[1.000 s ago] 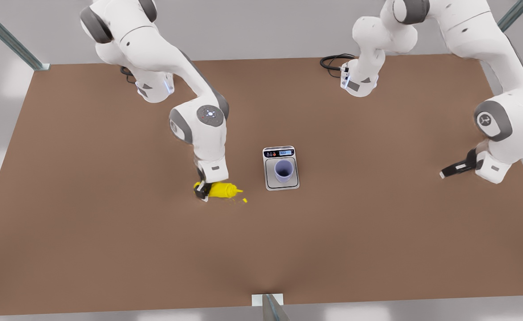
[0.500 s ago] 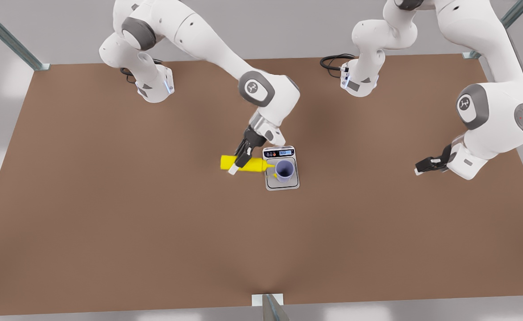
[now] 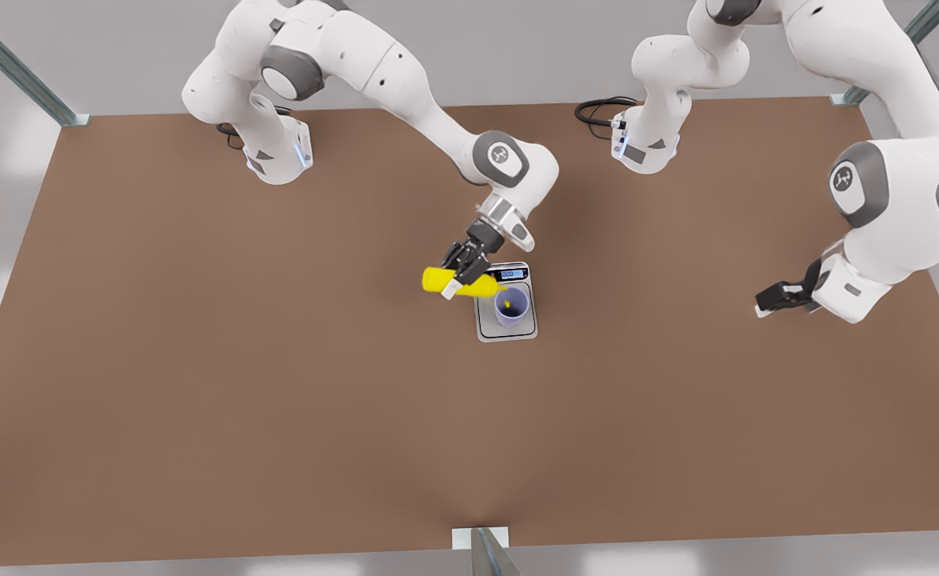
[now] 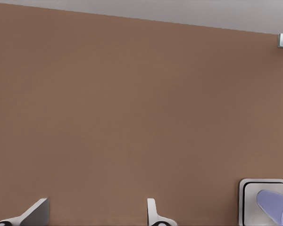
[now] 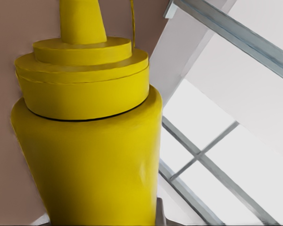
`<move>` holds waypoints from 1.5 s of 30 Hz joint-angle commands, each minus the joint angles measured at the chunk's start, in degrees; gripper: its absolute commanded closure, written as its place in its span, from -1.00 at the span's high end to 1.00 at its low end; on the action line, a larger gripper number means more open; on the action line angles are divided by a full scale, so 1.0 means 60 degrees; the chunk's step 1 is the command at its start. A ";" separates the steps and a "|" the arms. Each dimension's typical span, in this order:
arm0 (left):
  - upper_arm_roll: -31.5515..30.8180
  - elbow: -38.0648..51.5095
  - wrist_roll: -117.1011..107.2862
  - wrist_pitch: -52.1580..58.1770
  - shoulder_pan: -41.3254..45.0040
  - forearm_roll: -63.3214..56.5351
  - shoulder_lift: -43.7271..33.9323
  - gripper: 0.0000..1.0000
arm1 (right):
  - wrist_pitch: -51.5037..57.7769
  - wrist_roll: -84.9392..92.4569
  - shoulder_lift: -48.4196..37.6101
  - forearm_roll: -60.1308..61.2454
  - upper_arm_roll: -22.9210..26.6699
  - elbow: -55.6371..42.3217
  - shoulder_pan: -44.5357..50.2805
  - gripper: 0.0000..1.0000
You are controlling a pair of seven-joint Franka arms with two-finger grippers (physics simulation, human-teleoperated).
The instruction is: Move cup to the weight, pick up sauce bottle, pour sauce
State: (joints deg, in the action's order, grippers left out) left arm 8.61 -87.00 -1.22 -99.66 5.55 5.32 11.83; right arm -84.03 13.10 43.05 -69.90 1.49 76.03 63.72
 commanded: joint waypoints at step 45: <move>0.0001 0.0658 0.0145 0.0204 -0.0002 -0.0360 0.0094 1.00 | -0.1683 0.1463 -0.0407 0.2464 0.0031 -0.0879 -0.2021 0.16</move>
State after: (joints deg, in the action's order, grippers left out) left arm 8.64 -83.06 -0.35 -98.44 5.51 3.19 12.40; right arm -95.06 22.80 39.85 -53.00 1.75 70.80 50.20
